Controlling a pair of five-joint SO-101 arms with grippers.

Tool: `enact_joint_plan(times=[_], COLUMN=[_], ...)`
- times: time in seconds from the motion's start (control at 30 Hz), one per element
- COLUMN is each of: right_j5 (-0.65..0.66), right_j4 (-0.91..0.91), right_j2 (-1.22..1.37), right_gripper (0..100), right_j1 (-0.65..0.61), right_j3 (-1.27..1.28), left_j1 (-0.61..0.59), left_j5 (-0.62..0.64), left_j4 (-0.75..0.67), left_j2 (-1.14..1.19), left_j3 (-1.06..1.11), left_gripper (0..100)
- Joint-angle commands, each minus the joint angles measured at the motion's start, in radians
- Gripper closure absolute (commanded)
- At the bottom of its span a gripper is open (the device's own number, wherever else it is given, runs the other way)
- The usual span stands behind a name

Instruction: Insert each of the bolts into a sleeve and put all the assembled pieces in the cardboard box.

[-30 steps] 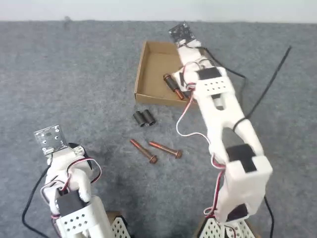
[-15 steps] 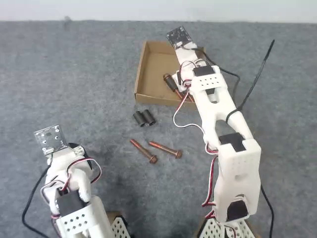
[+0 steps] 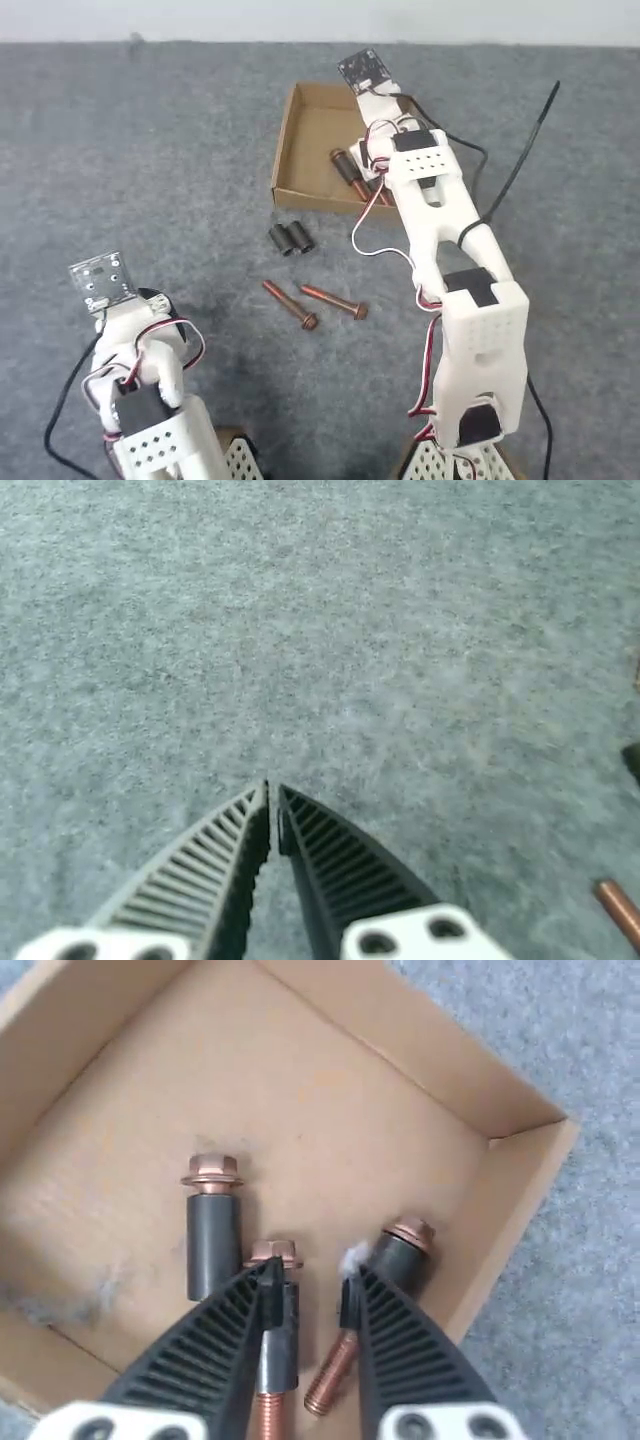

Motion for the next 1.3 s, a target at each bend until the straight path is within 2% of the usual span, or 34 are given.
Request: enact_joint_plan(times=[0.0, 0.1, 0.3, 0.77, 0.9, 1.27], right_j5=[0.018, 0.009, -0.092, -0.097, -0.097, -0.092], right_j4=[0.062, 0.165, 0.341, 0.733, 0.722, 0.501], right_j2=[-0.088, -0.157, -0.300, -0.458, -0.412, -0.183], right_gripper=[91.9, 91.9, 92.0, 92.0, 92.0, 91.3], right_j1=[0.001, -0.033, -0.102, -0.344, -0.378, -0.400], right_j3=[-0.060, -0.060, -0.058, -0.052, -0.037, 0.028], left_j1=[-0.006, -0.006, -0.006, -0.006, -0.008, -0.008], left_j5=[-0.011, -0.011, -0.011, -0.011, -0.011, -0.011], left_j4=[0.002, 0.002, 0.002, 0.003, 0.003, 0.003], left_j2=[-0.018, -0.018, -0.018, -0.018, -0.018, -0.018], left_j3=[-0.010, -0.010, -0.010, -0.010, -0.010, -0.010], left_gripper=[99, 99, 99, 99, 99, 99])
